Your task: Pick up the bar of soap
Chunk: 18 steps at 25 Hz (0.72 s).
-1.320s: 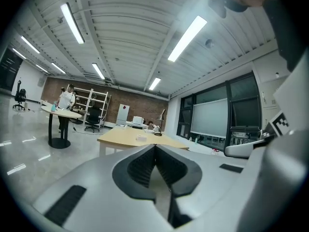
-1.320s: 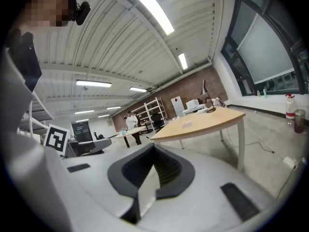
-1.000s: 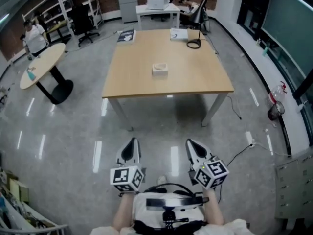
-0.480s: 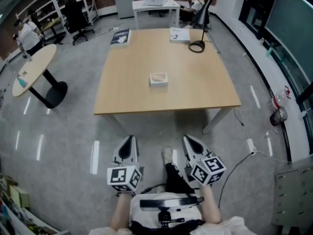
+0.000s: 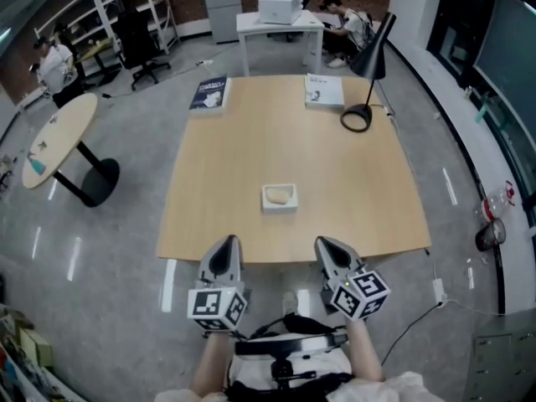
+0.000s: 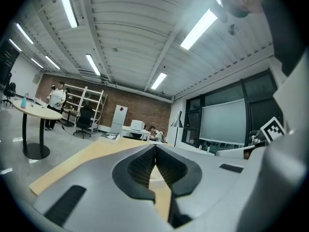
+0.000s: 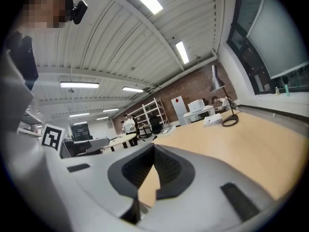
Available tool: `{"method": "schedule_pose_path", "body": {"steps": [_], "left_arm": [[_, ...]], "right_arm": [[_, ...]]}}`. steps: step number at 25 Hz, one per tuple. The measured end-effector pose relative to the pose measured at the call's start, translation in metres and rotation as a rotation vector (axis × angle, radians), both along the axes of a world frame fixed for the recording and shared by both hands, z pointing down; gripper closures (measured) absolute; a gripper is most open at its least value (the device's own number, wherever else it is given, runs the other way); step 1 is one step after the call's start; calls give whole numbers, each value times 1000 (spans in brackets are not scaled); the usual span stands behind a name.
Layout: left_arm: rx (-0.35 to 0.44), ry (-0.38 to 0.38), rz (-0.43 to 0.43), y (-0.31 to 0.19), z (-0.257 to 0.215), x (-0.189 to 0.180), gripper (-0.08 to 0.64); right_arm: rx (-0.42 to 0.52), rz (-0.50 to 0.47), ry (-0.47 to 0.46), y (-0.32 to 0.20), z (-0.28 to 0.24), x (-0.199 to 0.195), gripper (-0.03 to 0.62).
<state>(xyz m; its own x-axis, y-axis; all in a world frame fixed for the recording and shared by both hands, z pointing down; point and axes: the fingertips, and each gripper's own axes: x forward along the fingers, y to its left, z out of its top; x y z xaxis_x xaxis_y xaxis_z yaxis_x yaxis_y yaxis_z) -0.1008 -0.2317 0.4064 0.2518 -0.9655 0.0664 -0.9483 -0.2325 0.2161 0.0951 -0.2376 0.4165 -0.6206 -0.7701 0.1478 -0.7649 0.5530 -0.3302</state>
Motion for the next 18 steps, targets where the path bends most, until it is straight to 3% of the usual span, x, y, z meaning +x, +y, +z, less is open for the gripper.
{"method": "schedule_pose_path", "body": {"steps": [5,11,18], "left_arm": [[15,37,-11,-65,-7,5,548],[-61,-90,165,-107,20,28,548],[-197,-156,237,-151,80,26,548]], "right_arm": [[33,-24,-2,-81,-12,0,582],[8,-72,21,-118,-7,-8,581],[-108,-41,42,-156,33,-21,581]]}}
